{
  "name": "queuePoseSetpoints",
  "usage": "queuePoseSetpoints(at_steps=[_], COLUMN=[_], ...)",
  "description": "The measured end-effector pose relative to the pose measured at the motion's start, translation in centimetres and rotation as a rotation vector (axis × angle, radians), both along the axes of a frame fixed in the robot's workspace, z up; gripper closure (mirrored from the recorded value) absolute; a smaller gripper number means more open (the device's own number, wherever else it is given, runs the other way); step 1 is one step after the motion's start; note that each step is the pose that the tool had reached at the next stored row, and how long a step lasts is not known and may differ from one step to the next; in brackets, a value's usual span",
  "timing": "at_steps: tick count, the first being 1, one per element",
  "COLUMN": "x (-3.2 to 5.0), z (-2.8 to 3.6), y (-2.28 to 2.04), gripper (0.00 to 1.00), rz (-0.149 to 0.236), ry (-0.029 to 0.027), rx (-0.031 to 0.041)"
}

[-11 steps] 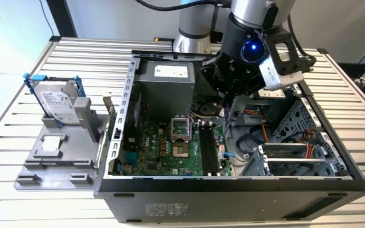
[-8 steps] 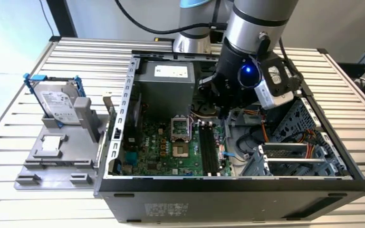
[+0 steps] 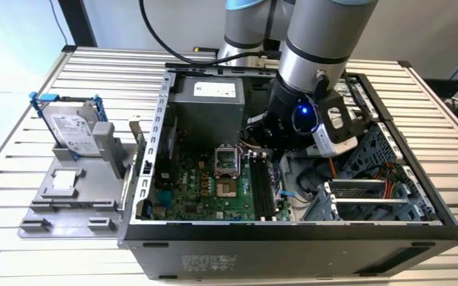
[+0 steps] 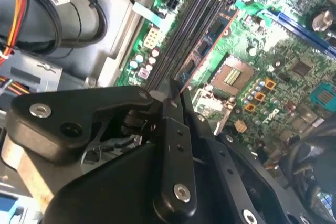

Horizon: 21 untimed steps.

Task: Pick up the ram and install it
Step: 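Insert the ram into the slot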

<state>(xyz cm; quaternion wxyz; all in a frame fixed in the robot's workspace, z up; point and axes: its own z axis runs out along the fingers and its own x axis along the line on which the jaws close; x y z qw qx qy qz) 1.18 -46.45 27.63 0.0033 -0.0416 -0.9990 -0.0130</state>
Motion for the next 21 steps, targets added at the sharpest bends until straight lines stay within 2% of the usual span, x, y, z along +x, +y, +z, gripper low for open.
queuePoseSetpoints(at_steps=[6, 21], x=[0.01, 0.3], z=[-1.18, -3.92], y=[-0.18, -0.19], gripper=[1.0, 1.0], rz=[0.002, 0.008], ry=[0.0001, 0.0001], rx=[0.0, 0.0])
